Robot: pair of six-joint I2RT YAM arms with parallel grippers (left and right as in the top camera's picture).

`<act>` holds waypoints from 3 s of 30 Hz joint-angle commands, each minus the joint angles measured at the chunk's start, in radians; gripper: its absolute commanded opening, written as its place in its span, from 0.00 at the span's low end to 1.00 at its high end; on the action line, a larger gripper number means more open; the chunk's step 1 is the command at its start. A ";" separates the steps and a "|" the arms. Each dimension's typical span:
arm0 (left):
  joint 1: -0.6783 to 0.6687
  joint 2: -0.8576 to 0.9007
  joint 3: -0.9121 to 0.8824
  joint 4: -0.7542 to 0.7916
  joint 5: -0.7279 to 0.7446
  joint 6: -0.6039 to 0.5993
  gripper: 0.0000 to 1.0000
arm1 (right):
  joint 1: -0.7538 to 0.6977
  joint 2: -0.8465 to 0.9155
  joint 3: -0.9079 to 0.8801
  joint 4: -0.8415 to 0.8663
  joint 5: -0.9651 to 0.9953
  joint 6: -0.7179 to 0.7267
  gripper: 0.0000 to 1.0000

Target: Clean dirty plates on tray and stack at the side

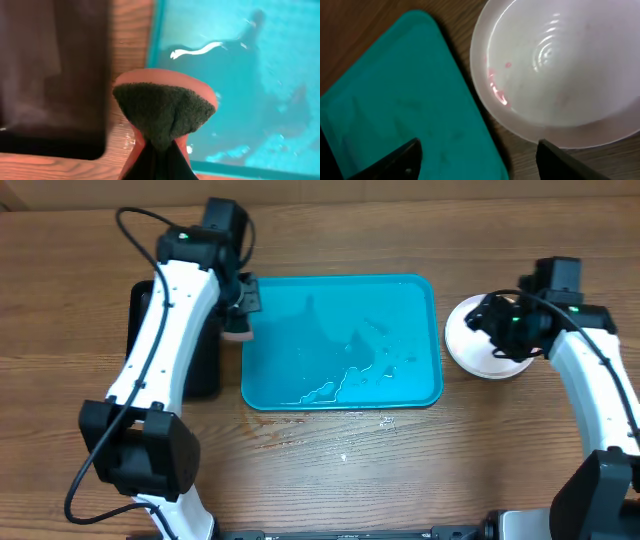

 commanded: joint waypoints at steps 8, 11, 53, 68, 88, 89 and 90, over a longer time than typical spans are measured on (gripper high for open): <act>0.159 0.005 -0.150 0.224 -0.146 0.032 0.04 | 0.128 -0.018 0.007 -0.001 0.096 -0.019 0.79; 0.180 0.005 -0.241 0.347 -0.175 0.046 0.04 | 0.129 -0.018 0.007 -0.002 0.096 -0.020 0.80; 0.011 -0.095 0.037 0.279 -0.238 0.083 1.00 | 0.128 -0.277 0.776 -0.668 0.047 -0.184 1.00; 0.011 -0.095 0.037 0.279 -0.238 0.083 1.00 | 0.182 -0.375 0.670 -0.534 0.092 -0.240 1.00; 0.011 -0.095 0.037 0.279 -0.238 0.083 1.00 | 0.203 -1.327 -0.797 0.649 0.122 -0.382 1.00; 0.011 -0.095 0.037 0.279 -0.238 0.083 1.00 | 0.204 -1.360 -0.846 0.681 0.130 -0.382 1.00; 0.011 -0.094 0.037 0.279 -0.238 0.083 1.00 | 0.206 -1.390 -0.891 0.706 0.140 -0.382 1.00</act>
